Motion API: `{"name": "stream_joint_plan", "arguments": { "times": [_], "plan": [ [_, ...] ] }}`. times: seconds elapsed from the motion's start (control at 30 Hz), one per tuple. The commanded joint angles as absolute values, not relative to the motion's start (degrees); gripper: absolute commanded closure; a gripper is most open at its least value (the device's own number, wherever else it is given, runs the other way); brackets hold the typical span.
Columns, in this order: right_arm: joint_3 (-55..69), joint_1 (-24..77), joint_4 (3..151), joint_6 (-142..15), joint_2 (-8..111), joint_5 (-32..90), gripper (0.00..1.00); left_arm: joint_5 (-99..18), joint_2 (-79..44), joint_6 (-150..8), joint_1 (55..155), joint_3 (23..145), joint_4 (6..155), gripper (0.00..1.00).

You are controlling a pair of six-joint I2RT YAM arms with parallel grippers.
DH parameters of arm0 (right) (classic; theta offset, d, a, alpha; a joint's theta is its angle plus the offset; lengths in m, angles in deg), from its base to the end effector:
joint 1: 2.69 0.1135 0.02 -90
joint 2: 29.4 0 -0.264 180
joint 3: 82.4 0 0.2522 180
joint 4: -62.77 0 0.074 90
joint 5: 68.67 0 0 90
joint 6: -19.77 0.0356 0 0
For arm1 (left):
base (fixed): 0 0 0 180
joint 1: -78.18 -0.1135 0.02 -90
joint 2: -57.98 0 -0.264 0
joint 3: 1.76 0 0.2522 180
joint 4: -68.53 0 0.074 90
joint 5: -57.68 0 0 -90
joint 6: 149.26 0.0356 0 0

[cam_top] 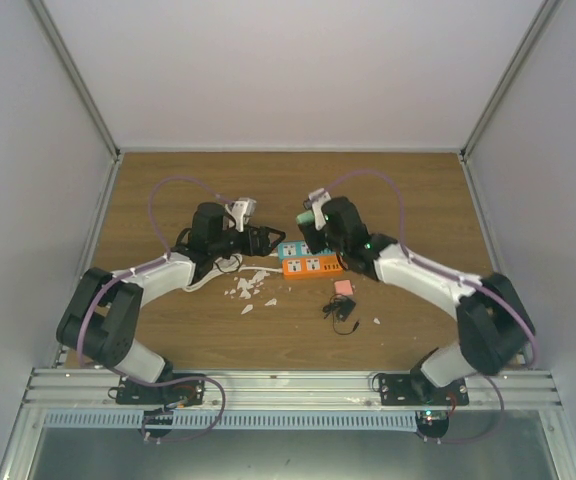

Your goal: Insert the plug

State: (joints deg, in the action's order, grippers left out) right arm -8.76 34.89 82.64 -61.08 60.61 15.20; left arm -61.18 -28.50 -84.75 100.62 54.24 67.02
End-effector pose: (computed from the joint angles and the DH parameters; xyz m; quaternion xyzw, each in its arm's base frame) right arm 0.2799 0.2106 0.2417 -0.1953 0.8693 0.1353 0.4334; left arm 0.2829 -0.1354 0.1981 0.1043 0.8374 -0.3959 0.3622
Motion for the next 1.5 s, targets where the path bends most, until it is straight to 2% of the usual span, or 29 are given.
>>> {"name": "stream_joint_plan", "arguments": {
  "times": [0.0,0.1,0.27,0.53,0.73,0.9,1.03,1.47],
  "plan": [
    [-21.2,37.9,71.4,-62.5,51.9,13.5,0.99,-78.8,-31.6,-86.5,100.6,53.6,54.4,0.01],
    [-25.7,40.6,67.7,-63.8,49.1,7.8,1.0,-81.3,-33.0,-87.3,100.5,53.0,51.5,0.01],
    [-28.1,43.9,64.9,-67.4,47.1,5.5,1.0,-82.3,-31.7,-87.0,100.5,53.2,52.0,0.01],
    [-28.1,47.5,63.7,-74.9,50.6,2.7,1.0,-83.6,-35.3,-86.6,100.6,57.6,58.4,0.03],
    [-27.6,49.8,63.7,-79.6,52.7,4.5,1.0,-80.1,-36.1,-84.1,100.7,60.8,66.8,0.15],
    [-26.3,51.8,64.8,-81.8,55.3,1.5,0.99,-78.9,-40.2,-82.7,100.5,64.3,72.5,0.32],
    [-25.0,52.4,65.4,-82.6,58.9,-1.7,1.0,-80.1,-42.6,-82.6,100.6,65.9,74.1,0.4],
    [-25.4,51.6,64.8,-82.8,59.5,-7.6,1.0,-80.2,-42.2,-82.5,100.1,65.8,74.5,0.35]
  ]
}}
